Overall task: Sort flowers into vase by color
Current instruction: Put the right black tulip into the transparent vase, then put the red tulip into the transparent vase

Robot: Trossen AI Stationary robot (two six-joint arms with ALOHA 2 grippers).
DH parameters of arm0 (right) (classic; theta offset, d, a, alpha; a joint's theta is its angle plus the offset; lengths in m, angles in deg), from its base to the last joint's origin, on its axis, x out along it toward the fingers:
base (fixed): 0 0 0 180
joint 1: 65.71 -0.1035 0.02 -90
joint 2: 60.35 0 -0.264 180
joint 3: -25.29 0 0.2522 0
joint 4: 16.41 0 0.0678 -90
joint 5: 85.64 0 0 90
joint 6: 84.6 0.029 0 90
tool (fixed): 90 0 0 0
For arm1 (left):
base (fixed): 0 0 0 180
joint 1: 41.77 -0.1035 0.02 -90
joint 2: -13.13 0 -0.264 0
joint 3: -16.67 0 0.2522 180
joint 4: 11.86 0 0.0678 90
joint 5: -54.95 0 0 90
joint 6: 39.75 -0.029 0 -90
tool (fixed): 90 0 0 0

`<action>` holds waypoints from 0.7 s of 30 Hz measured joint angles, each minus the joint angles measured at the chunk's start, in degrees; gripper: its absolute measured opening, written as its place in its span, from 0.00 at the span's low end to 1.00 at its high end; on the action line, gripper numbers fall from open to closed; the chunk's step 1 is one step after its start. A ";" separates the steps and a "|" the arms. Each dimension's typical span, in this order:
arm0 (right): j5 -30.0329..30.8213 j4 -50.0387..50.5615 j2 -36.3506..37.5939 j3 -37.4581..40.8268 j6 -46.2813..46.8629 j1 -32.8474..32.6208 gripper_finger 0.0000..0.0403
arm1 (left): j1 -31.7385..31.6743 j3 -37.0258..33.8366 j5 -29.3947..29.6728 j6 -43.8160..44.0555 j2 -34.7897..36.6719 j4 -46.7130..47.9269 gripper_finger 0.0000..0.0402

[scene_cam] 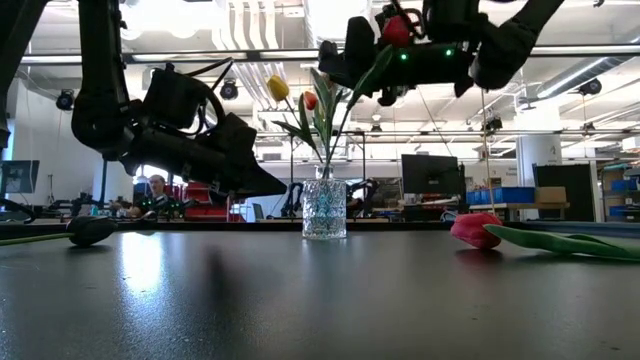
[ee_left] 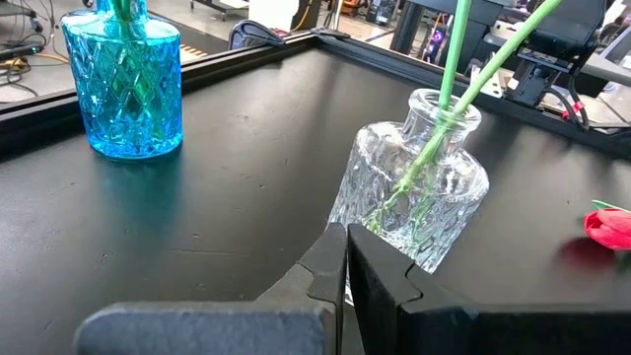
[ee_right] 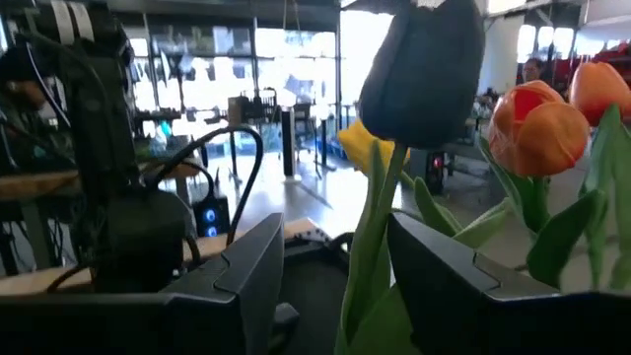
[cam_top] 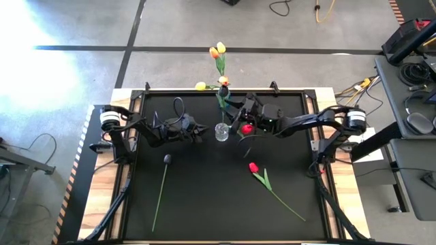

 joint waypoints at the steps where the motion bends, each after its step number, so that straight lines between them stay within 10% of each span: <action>1: 0.00 1.87 0.95 0.00 -0.05 0.00 0.44 | -0.02 0.00 0.00 0.00 0.00 0.00 0.00; 21: 0.46 23.94 18.36 0.00 -5.28 0.00 0.43 | 0.00 0.48 0.00 -0.02 0.00 -0.42 0.00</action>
